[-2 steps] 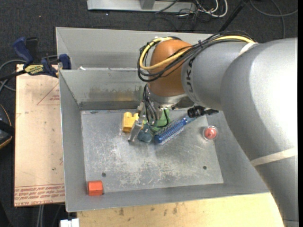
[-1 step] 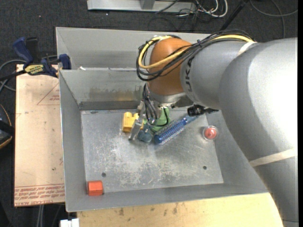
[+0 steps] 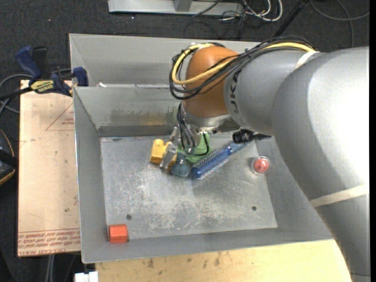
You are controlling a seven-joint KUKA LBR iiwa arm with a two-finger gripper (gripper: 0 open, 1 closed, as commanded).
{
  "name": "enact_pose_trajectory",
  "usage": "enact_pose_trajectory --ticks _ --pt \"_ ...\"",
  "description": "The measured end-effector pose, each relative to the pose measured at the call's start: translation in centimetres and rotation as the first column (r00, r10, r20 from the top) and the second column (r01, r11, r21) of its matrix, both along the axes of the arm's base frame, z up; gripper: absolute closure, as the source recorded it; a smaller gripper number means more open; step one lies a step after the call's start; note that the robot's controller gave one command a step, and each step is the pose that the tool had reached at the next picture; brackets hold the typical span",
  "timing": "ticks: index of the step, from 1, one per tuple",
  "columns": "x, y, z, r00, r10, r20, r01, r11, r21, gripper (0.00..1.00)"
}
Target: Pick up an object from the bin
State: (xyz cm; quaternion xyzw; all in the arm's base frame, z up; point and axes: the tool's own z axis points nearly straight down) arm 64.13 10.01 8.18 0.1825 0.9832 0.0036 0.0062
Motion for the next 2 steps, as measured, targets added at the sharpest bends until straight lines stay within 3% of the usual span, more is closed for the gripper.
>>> enact_pose_trajectory --ticks 1,2 --pt "0.1 0.0 1.3 1.000 0.001 -0.009 -0.001 1.000 -0.003 1.00" --pt "0.2 0.1 5.8 1.000 0.000 -0.007 0.000 1.000 -0.002 1.00"
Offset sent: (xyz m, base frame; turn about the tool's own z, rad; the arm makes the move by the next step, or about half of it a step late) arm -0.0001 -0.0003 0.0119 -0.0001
